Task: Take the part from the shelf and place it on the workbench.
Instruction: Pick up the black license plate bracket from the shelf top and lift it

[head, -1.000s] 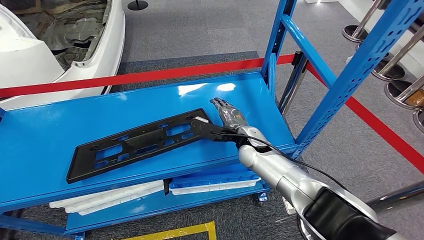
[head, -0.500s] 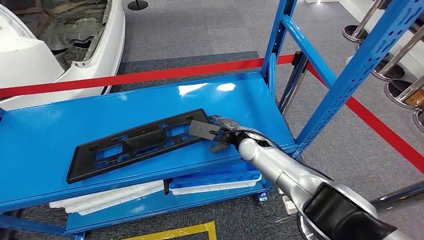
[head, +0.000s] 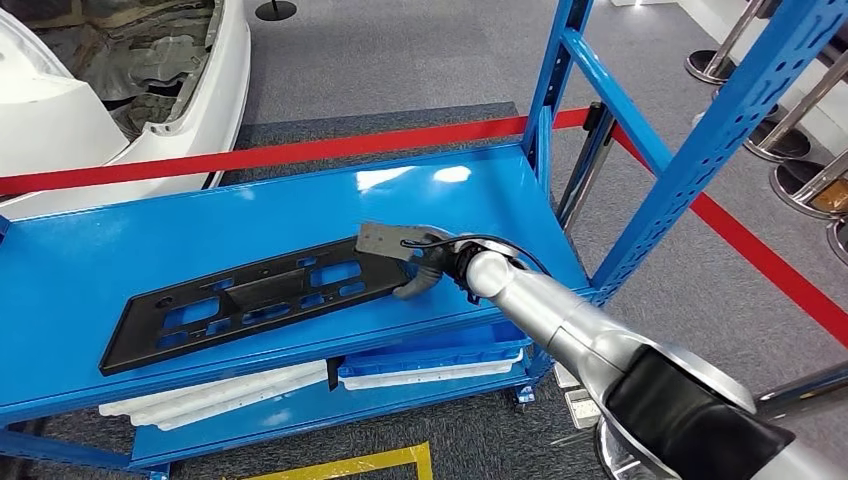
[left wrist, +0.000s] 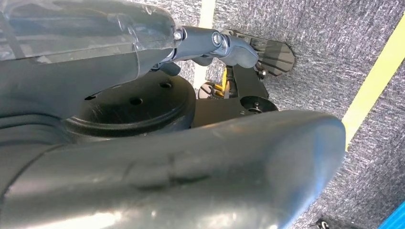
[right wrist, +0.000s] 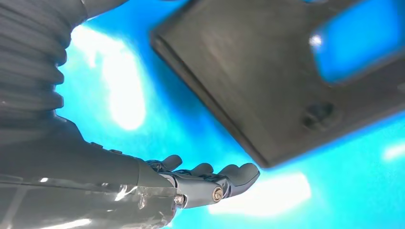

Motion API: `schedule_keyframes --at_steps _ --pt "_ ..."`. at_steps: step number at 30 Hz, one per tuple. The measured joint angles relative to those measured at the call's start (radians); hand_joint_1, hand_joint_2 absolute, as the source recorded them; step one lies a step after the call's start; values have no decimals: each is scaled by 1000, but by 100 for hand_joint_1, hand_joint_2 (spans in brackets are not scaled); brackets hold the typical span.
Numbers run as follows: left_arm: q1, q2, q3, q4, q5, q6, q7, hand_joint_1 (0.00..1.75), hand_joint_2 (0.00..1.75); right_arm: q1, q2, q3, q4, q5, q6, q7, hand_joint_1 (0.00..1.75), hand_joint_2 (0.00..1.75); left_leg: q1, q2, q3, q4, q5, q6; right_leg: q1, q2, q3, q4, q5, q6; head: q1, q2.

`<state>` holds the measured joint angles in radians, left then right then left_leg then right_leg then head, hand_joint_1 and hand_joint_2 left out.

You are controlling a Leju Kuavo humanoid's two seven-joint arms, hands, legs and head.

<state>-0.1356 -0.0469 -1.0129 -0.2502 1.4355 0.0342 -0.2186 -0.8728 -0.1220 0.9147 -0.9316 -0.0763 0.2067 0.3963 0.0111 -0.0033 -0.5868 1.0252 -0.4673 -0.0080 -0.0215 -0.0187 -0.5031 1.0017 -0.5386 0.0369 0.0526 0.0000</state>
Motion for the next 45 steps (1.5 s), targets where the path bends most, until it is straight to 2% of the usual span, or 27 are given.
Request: schedule_keyframes --at_steps 4,7,12,18,21,29,35,45 --pt "2 0 1 0 9 8 -7 0 0 -33 11 59 -6 72 -82 -16 0 175 0 0 0 0 0 0 0 0 0 0 0 0 0 0" --pt "3 0 1 0 15 18 -9 0 0 -51 17 79 -18 135 -109 -5 0 175 0 0 0 0 0 0 0 0 0 0 0 0 0 0" --pt "3 0 1 0 19 19 -9 0 0 -75 20 101 -43 210 -112 27 0 175 0 0 0 0 0 0 0 0 0 0 0 0 0 0" --pt "3 0 1 0 19 19 -11 0 0 -105 21 123 -86 368 -81 121 0 175 0 0 0 0 0 0 0 0 0 0 0 0 0 0" --pt "3 0 1 0 18 18 -11 0 0 -111 21 125 -107 397 -75 135 0 175 0 0 0 0 0 0 0 0 -1 0 0 0 0 0" --pt "0 0 1 0 10 15 -11 0 0 -74 23 134 -103 394 -102 41 0 175 0 0 0 0 0 0 0 0 -1 0 0 0 0 0" --pt "1 0 1 0 9 8 -11 0 0 -50 59 136 -40 368 -160 -59 0 175 0 0 0 0 0 0 0 0 -1 0 0 0 0 0" --pt "3 0 1 0 5 -2 -11 0 0 -40 106 135 39 350 -213 -121 0 175 0 0 0 0 0 0 0 0 -1 1 0 0 0 0"
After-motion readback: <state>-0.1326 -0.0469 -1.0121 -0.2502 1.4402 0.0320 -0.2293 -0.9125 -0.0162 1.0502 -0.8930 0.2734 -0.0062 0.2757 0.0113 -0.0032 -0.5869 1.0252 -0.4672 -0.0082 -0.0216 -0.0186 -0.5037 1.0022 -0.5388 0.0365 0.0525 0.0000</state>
